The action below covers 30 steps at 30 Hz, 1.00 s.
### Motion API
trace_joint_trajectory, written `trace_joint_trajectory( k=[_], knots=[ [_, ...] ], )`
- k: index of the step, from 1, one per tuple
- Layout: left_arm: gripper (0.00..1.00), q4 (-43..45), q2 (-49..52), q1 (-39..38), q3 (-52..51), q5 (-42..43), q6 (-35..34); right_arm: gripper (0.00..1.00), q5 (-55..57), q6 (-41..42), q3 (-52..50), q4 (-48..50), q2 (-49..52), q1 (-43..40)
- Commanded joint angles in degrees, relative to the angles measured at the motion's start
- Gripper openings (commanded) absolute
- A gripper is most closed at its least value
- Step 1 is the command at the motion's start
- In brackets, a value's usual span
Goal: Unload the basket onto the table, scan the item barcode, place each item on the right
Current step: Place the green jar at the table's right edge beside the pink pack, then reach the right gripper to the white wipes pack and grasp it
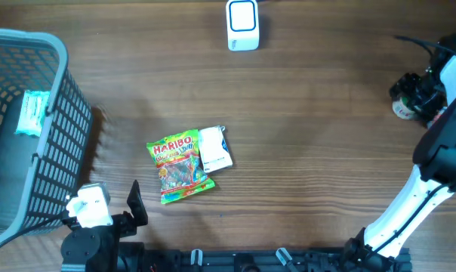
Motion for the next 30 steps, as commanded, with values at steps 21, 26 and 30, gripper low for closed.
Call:
trace_joint_trajectory(
  k=[21, 26, 30],
  knots=[
    [1.00, 0.2, -0.4, 0.3, -0.2, 0.3, -0.3, 1.00, -12.0, -2.5, 1.3, -5.7, -34.0, 40.4],
    [1.00, 0.2, -0.4, 0.3, -0.2, 0.3, -0.3, 1.00, -11.4, -0.6, 1.3, -10.3, -34.6, 54.9],
    [1.00, 3.8, -0.4, 0.3, -0.2, 5.4, -0.4, 1.00, -1.3, 6.3, 1.3, -12.2, -34.6, 64.3]
  ],
)
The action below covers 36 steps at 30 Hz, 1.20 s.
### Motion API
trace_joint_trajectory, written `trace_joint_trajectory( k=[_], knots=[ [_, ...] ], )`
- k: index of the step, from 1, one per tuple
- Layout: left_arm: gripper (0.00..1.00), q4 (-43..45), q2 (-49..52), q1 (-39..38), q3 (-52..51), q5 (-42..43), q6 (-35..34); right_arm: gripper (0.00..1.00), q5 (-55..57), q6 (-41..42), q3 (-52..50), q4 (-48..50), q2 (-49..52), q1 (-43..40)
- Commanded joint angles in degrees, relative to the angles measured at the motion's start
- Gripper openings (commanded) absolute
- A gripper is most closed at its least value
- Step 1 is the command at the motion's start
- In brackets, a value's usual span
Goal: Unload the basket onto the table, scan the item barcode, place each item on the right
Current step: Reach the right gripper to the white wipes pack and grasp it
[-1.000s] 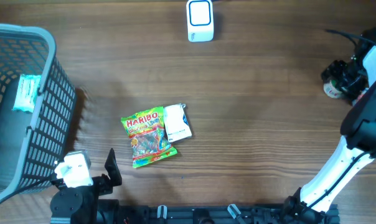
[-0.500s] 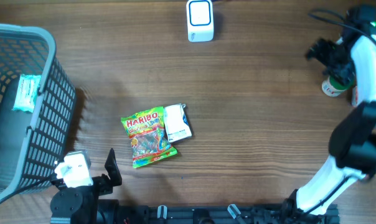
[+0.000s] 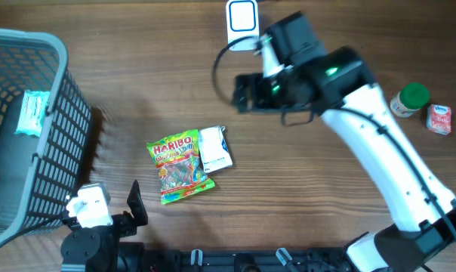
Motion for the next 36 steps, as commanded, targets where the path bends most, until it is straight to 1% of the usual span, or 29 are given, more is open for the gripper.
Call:
trace_joint_trajectory(
  k=[1, 2, 3, 6, 7, 9, 11, 13, 14, 15, 17, 19, 21, 22, 24, 25, 26, 27, 29, 30, 31, 32, 36],
  knots=[
    [1.00, 5.7, -0.4, 0.3, -0.2, 8.6, -0.3, 0.98, 12.1, 8.3, 0.8, -2.6, -1.0, 6.5],
    [1.00, 9.7, -0.4, 0.3, -0.2, 12.4, -0.3, 1.00, 13.0, 9.3, 0.8, -3.3, -1.0, 7.9],
    [1.00, 11.9, -0.4, 0.3, -0.2, 13.8, -0.3, 1.00, 12.8, 9.4, 0.5, -3.6, -1.0, 8.7],
    [1.00, 15.0, -0.4, 0.3, -0.2, 15.5, -0.3, 1.00, 6.4, 9.3, -5.1, -2.0, -1.0, 10.3],
    [1.00, 14.8, -0.4, 0.3, -0.2, 16.2, -0.3, 1.00, 4.8, 9.3, -8.9, 0.5, -1.0, 10.4],
    [1.00, 17.0, -0.4, 0.3, -0.2, 18.3, -0.4, 1.00, 1.4, 9.4, -16.7, 8.7, -1.0, 10.3],
    [1.00, 21.3, -0.4, 0.3, -0.2, 19.1, -4.6, 1.00, -3.7, 9.1, -25.4, 20.5, -0.9, 8.9],
    [1.00, 23.3, 0.3, 0.3, 0.3, 18.4, -7.5, 1.00, -6.0, 9.1, -29.2, 26.9, -0.1, 7.5],
    [1.00, 23.8, 1.9, 0.3, 1.2, 16.6, -10.6, 1.00, -6.2, 9.1, -30.3, 28.6, 0.7, 6.8],
    [1.00, 23.8, 3.8, 0.3, 2.4, 15.5, -11.3, 1.00, -6.3, 9.1, -30.4, 29.0, 2.2, 6.0],
    [1.00, 23.3, 8.7, 0.3, 6.4, 13.8, -11.3, 1.00, -7.3, 8.6, -30.4, 29.4, 5.2, 5.2],
    [1.00, 21.6, 16.4, 0.3, 13.2, 11.1, -11.2, 1.00, -7.6, 7.6, -30.4, 30.4, 7.9, 5.2],
    [1.00, 18.5, 24.6, 0.3, 21.5, 7.6, -11.2, 1.00, -7.6, 7.7, -30.4, 31.5, 9.3, 5.2],
    [1.00, 15.3, 30.6, 0.3, 28.1, 4.5, -11.0, 1.00, -6.9, 7.9, -30.4, 32.2, 9.8, 5.2],
    [1.00, 11.6, 38.0, 0.3, 36.4, 5.8, -7.1, 1.00, -5.7, 9.3, -30.4, 32.7, 10.1, 5.2],
    [1.00, 9.4, 41.4, 0.3, 40.3, 8.0, -3.3, 1.00, -5.2, 9.3, -30.4, 33.1, 10.1, 5.2],
    [1.00, 6.6, 44.7, 0.3, 43.9, 9.4, -1.5, 1.00, -3.2, 9.4, -30.4, 33.4, 10.3, 5.7],
    [1.00, 5.3, 47.0, 0.3, 46.1, 9.4, -1.5, 1.00, -0.4, 10.1, -30.4, 33.5, 10.8, 6.5],
    [1.00, 6.1, 48.3, 0.3, 46.4, 8.2, -1.6, 1.00, 2.0, 10.9, -30.4, 33.7, 11.8, 7.9],
    [1.00, 6.4, 48.9, 0.5, 46.5, 5.6, -3.1, 1.00, 2.1, 10.9, -30.4, 34.5, 12.7, 8.9],
    [1.00, 6.2, 49.8, 1.8, 46.5, 2.0, -7.3, 1.00, 2.4, 11.4, -30.4, 36.0, 13.9, 10.5],
    [1.00, 5.8, 50.3, 3.1, 46.5, 0.9, -8.5, 1.00, 3.3, 12.5, -30.4, 36.8, 14.6, 11.4],
    [1.00, 4.7, 51.7, 12.4, 46.5, 0.6, -12.5, 1.00, 5.6, 13.0, -30.4, 37.1, 16.1, 13.4]
  ],
)
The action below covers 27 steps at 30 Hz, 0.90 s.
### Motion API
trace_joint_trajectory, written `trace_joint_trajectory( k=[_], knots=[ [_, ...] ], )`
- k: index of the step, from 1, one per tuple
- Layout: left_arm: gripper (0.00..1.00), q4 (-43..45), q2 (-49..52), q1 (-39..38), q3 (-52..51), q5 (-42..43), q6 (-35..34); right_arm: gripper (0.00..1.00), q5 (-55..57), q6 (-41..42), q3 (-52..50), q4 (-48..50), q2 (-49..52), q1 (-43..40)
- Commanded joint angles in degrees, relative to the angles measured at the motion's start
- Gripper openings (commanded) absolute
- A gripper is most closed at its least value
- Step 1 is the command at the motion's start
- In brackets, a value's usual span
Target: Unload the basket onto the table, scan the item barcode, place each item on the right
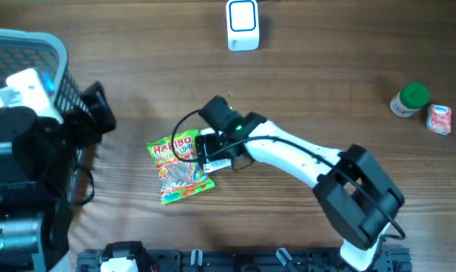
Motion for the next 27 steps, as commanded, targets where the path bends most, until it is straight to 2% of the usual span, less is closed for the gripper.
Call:
trace_joint_trajectory(
  k=[1, 4, 7, 12, 15, 20, 22, 27],
  knots=[
    [1.00, -0.4, 0.9, 8.8, 1.1, -2.0, -5.2, 1.00, 4.1, 2.4, -0.1, 0.5, 1.7, 0.7],
    [1.00, -0.6, 2.4, 18.0, 1.1, 0.4, -7.3, 1.00, 6.6, 2.4, -0.1, 0.9, 4.5, 1.0],
    [1.00, -0.6, 5.4, 26.9, 1.1, 10.3, -7.3, 0.97, 7.5, 3.1, -0.1, 0.4, 6.7, 1.0],
    [1.00, -1.2, 12.2, 33.9, 1.1, 21.3, -7.3, 0.85, 8.1, 5.9, 0.5, -2.5, 6.6, 0.3],
    [1.00, -1.1, 16.5, 34.3, 1.1, 25.1, -7.1, 0.85, 8.1, 6.2, 0.9, -7.0, 6.6, -1.9],
    [1.00, 0.9, 25.0, 34.3, 1.1, 22.2, -6.9, 0.78, 4.8, 2.3, 1.0, -12.1, 6.6, -9.5],
    [1.00, 3.9, 28.1, 34.3, 1.1, 21.4, -7.1, 0.78, 2.6, 0.6, 1.0, -12.2, 6.6, -12.1],
    [1.00, 10.1, 31.5, 34.4, 1.1, 11.2, -7.3, 0.78, 3.1, -2.4, 1.0, -13.0, 6.6, -14.9]
  ],
)
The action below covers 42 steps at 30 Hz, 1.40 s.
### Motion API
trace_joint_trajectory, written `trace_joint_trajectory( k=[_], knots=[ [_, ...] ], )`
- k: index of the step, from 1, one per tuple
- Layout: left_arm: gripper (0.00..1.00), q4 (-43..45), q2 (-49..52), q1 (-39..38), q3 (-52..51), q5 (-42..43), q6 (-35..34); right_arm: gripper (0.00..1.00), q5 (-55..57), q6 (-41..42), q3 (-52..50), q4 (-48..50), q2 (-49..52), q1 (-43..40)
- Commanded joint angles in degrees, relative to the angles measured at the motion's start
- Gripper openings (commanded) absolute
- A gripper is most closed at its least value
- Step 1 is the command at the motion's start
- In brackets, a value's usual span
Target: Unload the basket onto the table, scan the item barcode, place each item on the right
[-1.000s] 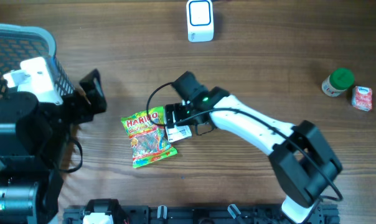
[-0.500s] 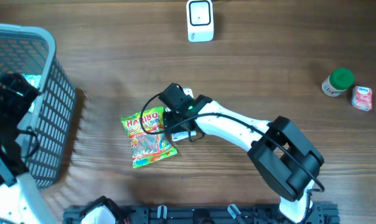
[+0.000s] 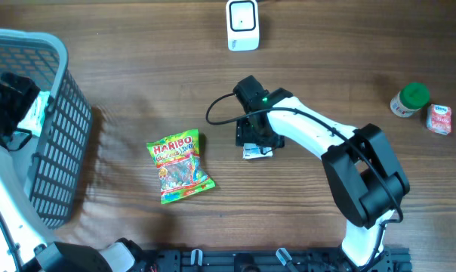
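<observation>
A small white packet (image 3: 260,153) shows just under my right gripper (image 3: 254,143), which looks shut on it over the middle of the table, right of the Haribo bag (image 3: 177,167). Most of the packet is hidden by the gripper. The white barcode scanner (image 3: 242,24) stands at the far edge, well beyond the gripper. My left gripper (image 3: 12,94) hangs over the grey basket (image 3: 58,136), close to a teal-and-white pack (image 3: 36,110) inside it; how its fingers stand does not show.
A green-lidded jar (image 3: 408,99) and a small pink pack (image 3: 439,119) stand at the right side. The basket fills the left edge. My right arm (image 3: 326,143) stretches from the front right across the table.
The white packet has left its place beside the Haribo bag and is now under my right gripper, farther right. My left arm has moved back over the basket.
At first both arms were at the table's edges, with the white packet lying against the Haribo bag. Then my right arm was out near the scanner. Then its gripper was down on the packet and the left arm was raised by the basket. Now the packet is away from the bag.
</observation>
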Motion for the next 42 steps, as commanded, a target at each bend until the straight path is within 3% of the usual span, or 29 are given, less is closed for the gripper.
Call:
trace_joint_trajectory(
  k=[1, 8, 9, 10, 15, 19, 25, 26, 30, 33, 37, 42],
  knots=[
    [1.00, 3.0, 2.1, 0.6, 0.9, -9.2, -0.5, 0.78, -0.7, -2.9, -1.2, -0.8, 3.0, -2.2],
    [1.00, 8.4, 12.3, 2.2, 0.9, -11.2, -0.2, 0.75, -0.7, -7.3, -1.2, -0.6, 3.0, -9.5],
    [1.00, 9.7, 15.0, 2.2, 0.9, -11.2, 0.0, 0.86, -0.7, -7.5, -0.9, -0.4, 3.0, -10.7],
    [1.00, 11.3, 17.0, 2.0, 0.9, -10.8, 2.3, 1.00, -1.1, -9.2, -0.6, -0.5, 3.0, -11.3],
    [1.00, 16.7, 23.5, 0.1, 0.9, -8.9, 25.2, 1.00, -7.8, -20.9, 6.1, -9.3, 1.2, -11.7],
    [1.00, 18.6, 27.4, 0.1, 0.9, -8.2, 30.7, 0.99, -7.8, -20.6, 15.3, -13.0, -7.2, -11.7],
    [0.99, 18.8, 33.8, 0.1, 0.9, -7.3, 34.6, 1.00, -6.0, -17.1, 18.0, -13.3, -19.8, -12.7],
    [0.94, 18.8, 34.5, 0.1, 0.9, -7.3, 34.6, 1.00, -4.5, -16.5, 18.0, -13.4, -21.0, -12.8],
    [0.39, 19.3, 35.8, 0.1, 0.9, -7.3, 34.4, 1.00, -0.9, -15.5, 18.0, -15.1, -23.1, -12.9],
    [0.13, 18.9, 34.7, 0.1, 0.9, -7.4, 33.3, 1.00, -0.6, -14.6, 18.0, -16.0, -23.1, -12.9],
    [0.13, 18.5, 27.8, 0.1, 0.9, -7.6, 31.1, 1.00, -0.6, -13.1, 18.0, -19.1, -23.1, -14.5],
    [0.09, 14.5, 11.9, -0.3, 0.9, -8.2, 20.8, 1.00, -0.6, -13.1, 18.0, -21.9, -23.1, -17.7]
  ],
)
